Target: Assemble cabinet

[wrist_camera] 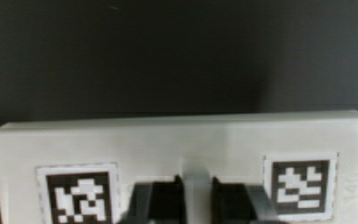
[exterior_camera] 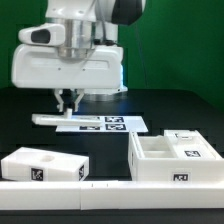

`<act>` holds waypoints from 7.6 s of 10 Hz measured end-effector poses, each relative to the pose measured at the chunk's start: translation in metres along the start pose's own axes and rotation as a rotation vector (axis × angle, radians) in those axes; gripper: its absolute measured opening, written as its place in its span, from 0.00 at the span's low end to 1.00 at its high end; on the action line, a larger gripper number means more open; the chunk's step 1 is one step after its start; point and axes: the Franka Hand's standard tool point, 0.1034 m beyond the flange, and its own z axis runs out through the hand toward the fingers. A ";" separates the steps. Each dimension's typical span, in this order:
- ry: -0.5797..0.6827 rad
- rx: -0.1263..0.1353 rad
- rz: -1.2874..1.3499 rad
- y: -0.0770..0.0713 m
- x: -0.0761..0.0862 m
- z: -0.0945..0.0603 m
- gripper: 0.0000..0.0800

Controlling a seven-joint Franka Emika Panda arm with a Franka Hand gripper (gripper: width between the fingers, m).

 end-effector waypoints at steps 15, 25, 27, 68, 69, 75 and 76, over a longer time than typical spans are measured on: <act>-0.107 0.079 1.436 -0.089 -0.011 0.002 0.08; -0.175 0.070 1.647 -0.145 -0.004 -0.008 0.08; -0.176 0.075 1.632 -0.147 -0.004 -0.008 0.08; -0.148 0.094 1.465 -0.130 0.029 0.000 0.08; -0.148 0.095 1.470 -0.129 0.029 0.000 0.08; -0.143 0.116 1.550 -0.127 0.045 0.003 0.08; -0.123 0.123 1.586 -0.131 0.056 0.004 0.08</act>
Offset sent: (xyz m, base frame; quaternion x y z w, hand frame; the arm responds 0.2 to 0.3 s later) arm 0.0000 0.0000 0.0000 0.0000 0.0000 0.1938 0.9810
